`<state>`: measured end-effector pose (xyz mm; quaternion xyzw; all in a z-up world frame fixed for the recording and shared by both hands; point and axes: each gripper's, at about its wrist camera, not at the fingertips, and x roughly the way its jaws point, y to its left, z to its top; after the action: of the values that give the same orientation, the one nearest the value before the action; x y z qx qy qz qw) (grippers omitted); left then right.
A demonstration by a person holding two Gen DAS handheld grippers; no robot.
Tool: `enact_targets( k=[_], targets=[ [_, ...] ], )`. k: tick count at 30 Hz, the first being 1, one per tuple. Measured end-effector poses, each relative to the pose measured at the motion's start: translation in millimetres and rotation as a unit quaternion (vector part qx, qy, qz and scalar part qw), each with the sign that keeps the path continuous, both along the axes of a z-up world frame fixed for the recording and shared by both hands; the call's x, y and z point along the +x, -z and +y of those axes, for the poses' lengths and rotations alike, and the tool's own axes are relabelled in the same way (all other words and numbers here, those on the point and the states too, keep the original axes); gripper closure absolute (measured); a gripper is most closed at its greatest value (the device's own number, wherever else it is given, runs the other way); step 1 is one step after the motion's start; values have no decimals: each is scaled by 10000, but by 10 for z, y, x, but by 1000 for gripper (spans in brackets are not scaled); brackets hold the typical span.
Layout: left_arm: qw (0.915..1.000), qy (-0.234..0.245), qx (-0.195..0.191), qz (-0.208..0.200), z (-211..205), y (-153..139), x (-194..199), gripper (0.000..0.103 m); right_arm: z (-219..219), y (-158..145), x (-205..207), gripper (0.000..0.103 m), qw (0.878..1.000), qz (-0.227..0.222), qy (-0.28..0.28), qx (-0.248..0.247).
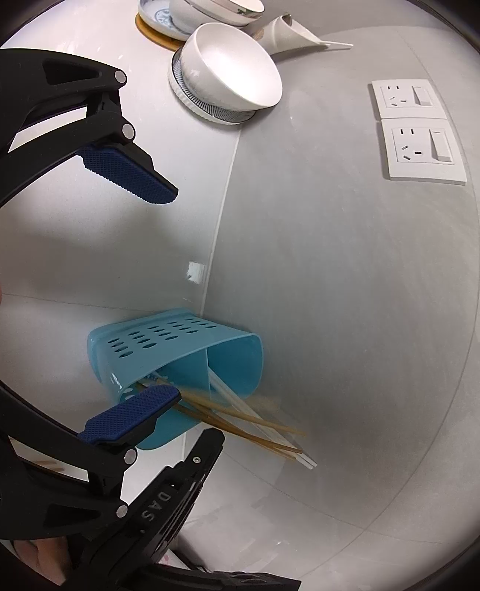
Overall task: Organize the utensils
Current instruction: 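Open the right tool to release its chopstick into the holder, then move both open tools back over the chopsticks on the counter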
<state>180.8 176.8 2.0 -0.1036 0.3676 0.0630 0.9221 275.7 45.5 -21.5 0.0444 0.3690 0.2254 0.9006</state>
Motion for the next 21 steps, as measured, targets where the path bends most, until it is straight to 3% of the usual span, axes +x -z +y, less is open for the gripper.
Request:
enact_targets(
  k=[7, 13, 21],
  targets=[
    [9999, -46, 90, -8, -74, -126, -132, 7, -306, -199, -210, 31, 9992, -53, 300, -252],
    [9998, -60, 109, 124, -209, -148, -298, 6, -646, -219, -403, 8, 9968, 173, 605, -486],
    [9980, 246, 21, 580, -531, 26, -490, 6, -1108, -128, -732, 8, 9929, 285, 918, -695]
  ],
)
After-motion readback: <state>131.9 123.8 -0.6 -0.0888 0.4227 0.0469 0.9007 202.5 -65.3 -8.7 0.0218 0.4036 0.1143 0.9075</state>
